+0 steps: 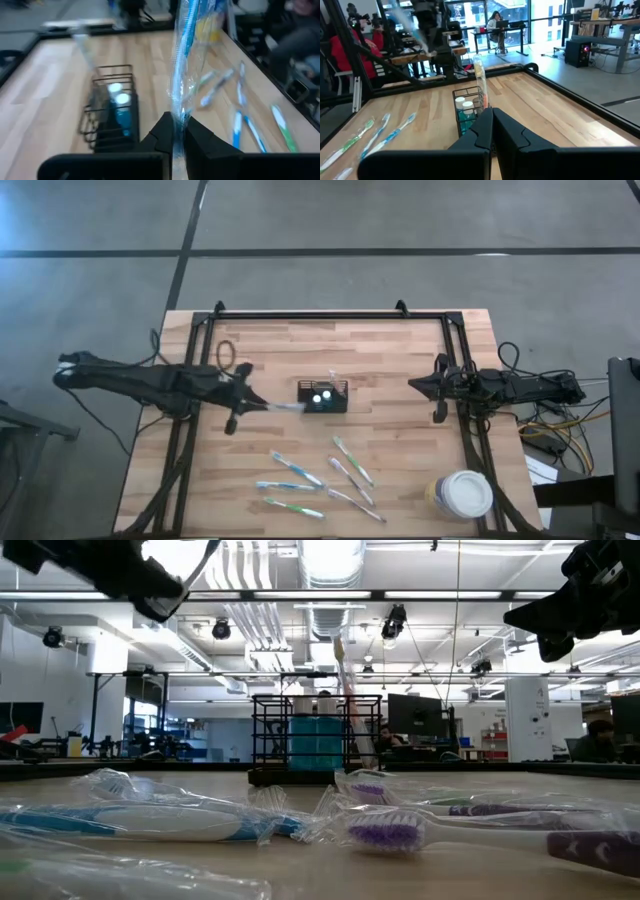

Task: Pick & Place toothbrushing station
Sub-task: Put the top blue toothbrush into the black mesh organizer

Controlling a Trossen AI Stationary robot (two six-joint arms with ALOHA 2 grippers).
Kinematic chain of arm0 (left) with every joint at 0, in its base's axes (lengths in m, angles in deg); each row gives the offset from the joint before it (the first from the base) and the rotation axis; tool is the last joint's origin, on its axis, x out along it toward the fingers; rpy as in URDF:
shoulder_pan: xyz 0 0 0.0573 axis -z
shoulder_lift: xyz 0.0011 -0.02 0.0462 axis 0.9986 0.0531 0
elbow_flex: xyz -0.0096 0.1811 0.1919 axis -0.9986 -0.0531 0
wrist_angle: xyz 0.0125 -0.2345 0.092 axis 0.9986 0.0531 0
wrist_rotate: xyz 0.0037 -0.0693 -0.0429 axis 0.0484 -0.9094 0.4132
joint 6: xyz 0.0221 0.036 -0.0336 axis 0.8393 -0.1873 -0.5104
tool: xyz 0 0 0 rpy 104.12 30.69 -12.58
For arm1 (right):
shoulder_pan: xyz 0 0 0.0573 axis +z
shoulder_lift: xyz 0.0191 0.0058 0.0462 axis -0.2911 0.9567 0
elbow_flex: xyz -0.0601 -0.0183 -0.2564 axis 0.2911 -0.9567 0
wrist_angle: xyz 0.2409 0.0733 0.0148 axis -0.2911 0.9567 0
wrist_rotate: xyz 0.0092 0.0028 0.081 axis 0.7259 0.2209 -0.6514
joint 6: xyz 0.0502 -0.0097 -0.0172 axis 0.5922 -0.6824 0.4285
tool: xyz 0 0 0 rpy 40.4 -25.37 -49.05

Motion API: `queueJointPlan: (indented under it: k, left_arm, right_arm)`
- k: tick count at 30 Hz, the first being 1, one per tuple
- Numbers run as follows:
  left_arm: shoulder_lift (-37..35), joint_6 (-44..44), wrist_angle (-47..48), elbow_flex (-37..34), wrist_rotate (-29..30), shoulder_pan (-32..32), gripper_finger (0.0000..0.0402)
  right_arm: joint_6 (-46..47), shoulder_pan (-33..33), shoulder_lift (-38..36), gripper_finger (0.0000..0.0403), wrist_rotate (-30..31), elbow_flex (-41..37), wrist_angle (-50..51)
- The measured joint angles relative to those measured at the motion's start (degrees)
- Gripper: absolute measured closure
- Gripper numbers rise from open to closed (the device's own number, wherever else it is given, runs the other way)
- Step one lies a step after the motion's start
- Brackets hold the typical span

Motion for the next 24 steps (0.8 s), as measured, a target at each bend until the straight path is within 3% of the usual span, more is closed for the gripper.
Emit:
queueJointPlan:
  k: [9,24]
  left_arm:
    - [-13.2,-3.6,-3.0,-9.7,3.5,-2.8,0.0377]
    - [-19.1,-2.9,-2.0,-15.8,3.9,-6.1,0.0375]
  right_arm:
    - [0.0,0.0,0.0,0.0394,0.0,0.0,-0.2]
    - [0.9,0.0,0.0,0.0394,0.0,0.0,0.0]
